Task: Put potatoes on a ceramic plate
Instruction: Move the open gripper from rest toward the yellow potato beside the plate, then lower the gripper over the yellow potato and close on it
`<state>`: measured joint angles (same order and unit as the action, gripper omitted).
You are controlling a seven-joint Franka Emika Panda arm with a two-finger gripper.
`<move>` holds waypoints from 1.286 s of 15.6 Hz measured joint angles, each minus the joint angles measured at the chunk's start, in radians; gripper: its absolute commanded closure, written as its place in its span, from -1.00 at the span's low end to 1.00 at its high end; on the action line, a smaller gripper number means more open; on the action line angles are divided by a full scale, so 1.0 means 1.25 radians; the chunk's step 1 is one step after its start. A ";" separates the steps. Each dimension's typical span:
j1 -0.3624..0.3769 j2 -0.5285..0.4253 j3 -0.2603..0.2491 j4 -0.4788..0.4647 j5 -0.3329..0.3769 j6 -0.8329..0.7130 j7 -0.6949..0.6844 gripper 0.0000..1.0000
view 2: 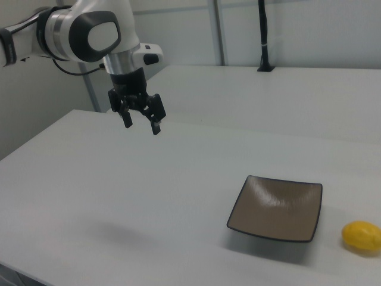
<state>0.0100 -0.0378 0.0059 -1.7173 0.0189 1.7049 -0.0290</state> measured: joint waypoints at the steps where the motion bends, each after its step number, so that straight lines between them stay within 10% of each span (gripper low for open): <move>1: 0.000 0.000 0.000 0.000 -0.003 0.000 0.000 -1.00; 20: -0.085 0.040 -0.051 -0.002 -0.029 0.162 0.000 -1.00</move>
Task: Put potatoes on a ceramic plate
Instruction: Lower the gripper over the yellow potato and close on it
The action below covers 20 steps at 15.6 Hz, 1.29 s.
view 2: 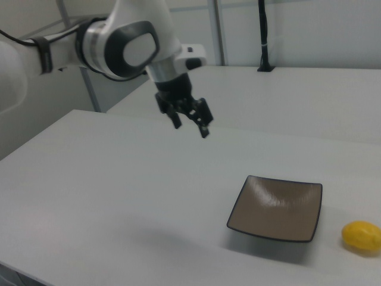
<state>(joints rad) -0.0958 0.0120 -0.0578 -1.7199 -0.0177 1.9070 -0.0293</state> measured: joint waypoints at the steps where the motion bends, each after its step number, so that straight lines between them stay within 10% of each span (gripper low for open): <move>1: -0.008 0.010 -0.013 0.000 0.000 0.022 0.002 -1.00; 11: -0.029 0.056 -0.167 0.001 0.000 0.212 0.294 -1.00; 20: -0.102 0.244 -0.215 0.018 0.000 0.519 0.454 -1.00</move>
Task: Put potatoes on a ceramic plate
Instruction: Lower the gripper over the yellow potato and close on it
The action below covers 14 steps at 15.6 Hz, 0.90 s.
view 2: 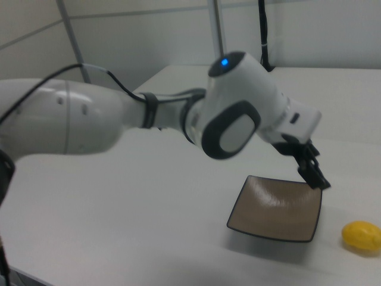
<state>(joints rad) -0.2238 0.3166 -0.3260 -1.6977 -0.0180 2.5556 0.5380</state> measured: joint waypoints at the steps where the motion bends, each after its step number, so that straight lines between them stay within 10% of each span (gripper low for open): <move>1: -0.009 0.027 0.000 0.002 0.000 0.036 0.003 -1.00; 14: -0.066 0.273 -0.001 0.106 0.008 0.199 0.082 -1.00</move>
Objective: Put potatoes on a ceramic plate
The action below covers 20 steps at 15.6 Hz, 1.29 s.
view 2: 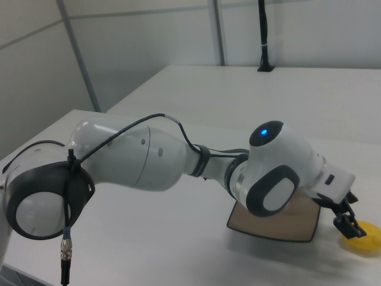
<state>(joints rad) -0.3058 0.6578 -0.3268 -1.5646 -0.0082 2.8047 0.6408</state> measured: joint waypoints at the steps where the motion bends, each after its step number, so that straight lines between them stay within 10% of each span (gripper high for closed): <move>1: -0.001 0.005 0.000 0.003 0.000 0.000 0.000 -1.00; 11: -0.006 0.056 0.000 0.007 -0.001 0.039 0.000 -0.98; 16: -0.010 0.070 0.000 0.007 -0.005 0.041 -0.001 -0.09; 20: -0.013 0.070 0.000 0.010 -0.016 0.048 -0.001 -0.03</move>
<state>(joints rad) -0.3215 0.7457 -0.3274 -1.5516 -0.0281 2.8644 0.6399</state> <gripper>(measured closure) 0.352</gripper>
